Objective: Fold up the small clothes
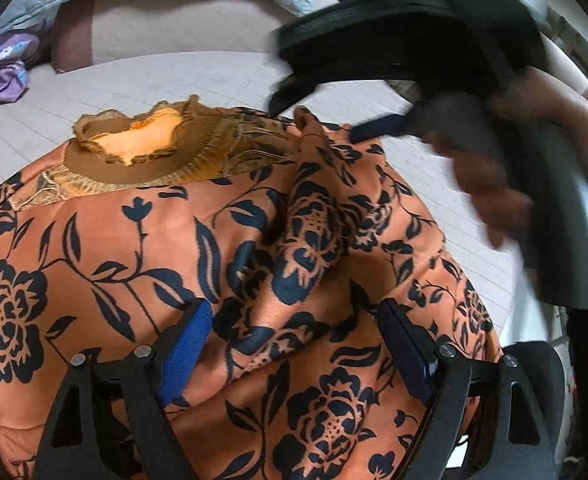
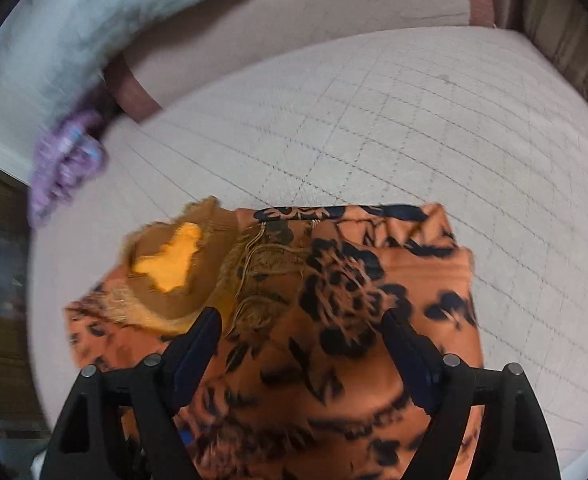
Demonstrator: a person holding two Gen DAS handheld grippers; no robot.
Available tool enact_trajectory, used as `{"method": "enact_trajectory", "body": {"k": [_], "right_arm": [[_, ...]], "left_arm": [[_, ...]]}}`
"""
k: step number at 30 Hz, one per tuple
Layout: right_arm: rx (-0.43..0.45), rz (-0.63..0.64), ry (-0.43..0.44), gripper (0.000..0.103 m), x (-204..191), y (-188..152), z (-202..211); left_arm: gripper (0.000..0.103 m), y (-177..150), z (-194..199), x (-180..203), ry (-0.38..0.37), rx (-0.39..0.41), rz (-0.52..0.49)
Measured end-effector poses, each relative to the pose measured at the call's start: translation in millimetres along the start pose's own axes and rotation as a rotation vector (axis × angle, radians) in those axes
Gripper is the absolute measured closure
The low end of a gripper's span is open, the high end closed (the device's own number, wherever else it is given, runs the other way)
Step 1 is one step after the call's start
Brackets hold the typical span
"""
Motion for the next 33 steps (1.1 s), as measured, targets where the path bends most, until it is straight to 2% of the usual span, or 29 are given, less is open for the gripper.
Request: {"method": "enact_trajectory", "body": {"k": [1,2,3,4,5,6,8,13,18,21,24,26,28,30,33], "right_arm": [[-0.01,0.01,-0.034,0.022,-0.1,1.4,-6.4],[-0.019,0.01,-0.061,0.032,-0.3,2.0,-12.2],[-0.038,0.011,-0.083,0.059,0.0,1.2,-18.2],[-0.064,0.028,-0.1,0.07,1.1,-2.1,-23.7],[-0.058,0.042,-0.112,0.074,3.0,-4.8,-23.7],[-0.039,0.06,-0.118,0.084,5.4,-8.2,-19.8],[0.0,0.075,-0.104,0.095,9.7,-16.7,-6.4],[0.099,0.023,-0.049,0.097,40.4,-64.2,41.1],[0.105,-0.095,0.041,0.097,69.2,-122.9,42.3],[0.14,-0.198,0.164,0.095,83.3,-147.8,36.9],[0.171,-0.317,0.28,0.094,101.6,-157.3,55.3],[0.204,-0.327,0.251,0.091,111.6,-160.6,68.6],[0.26,-0.294,0.169,0.091,120.2,-159.0,89.0],[0.327,-0.261,0.164,0.091,117.9,-150.6,107.1],[0.348,-0.19,0.138,0.091,105.5,-128.3,104.2]], "left_arm": [[0.018,-0.7,0.4,0.4,-0.007,-0.005,-0.004],[0.018,-1.6,1.0,-0.1,-0.007,-0.008,-0.011],[0.018,-2.2,1.6,-1.0,-0.003,-0.009,-0.015],[0.018,-2.8,2.1,-1.8,0.0,-0.009,-0.017],[0.018,-3.8,3.4,-3.4,0.003,-0.008,-0.018],[0.018,-4.6,4.2,-4.9,0.005,-0.007,-0.015],[0.018,-4.7,5.7,-7.4,0.009,-0.002,-0.006],[0.018,-4.5,13.7,-10.4,0.01,0.023,0.025],[0.018,1.7,30.6,-10.6,-0.001,0.064,0.037],[0.018,5.8,39.1,-19.8,0.038,0.091,0.039],[0.018,10.2,45.3,-35.8,0.094,0.11,0.048],[0.018,14.7,50.7,-49.8,0.158,0.127,0.049],[0.018,18.9,55.8,-64.5,0.217,0.145,0.057],[0.018,22.5,63.6,-78.9,0.277,0.173,0.064],[0.018,24.0,75.4,-105.2,0.402,0.196,0.098]]}}
Point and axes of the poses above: each gripper's, at about its wrist camera, not at the fingertips, and z roughly against the way its jaws point, x to its right, y to its top, the point moved 8 cm from there along -z, roughly the way its jaws point, and after that the axes turned 15 degrees about z, right-handed, at the moved point
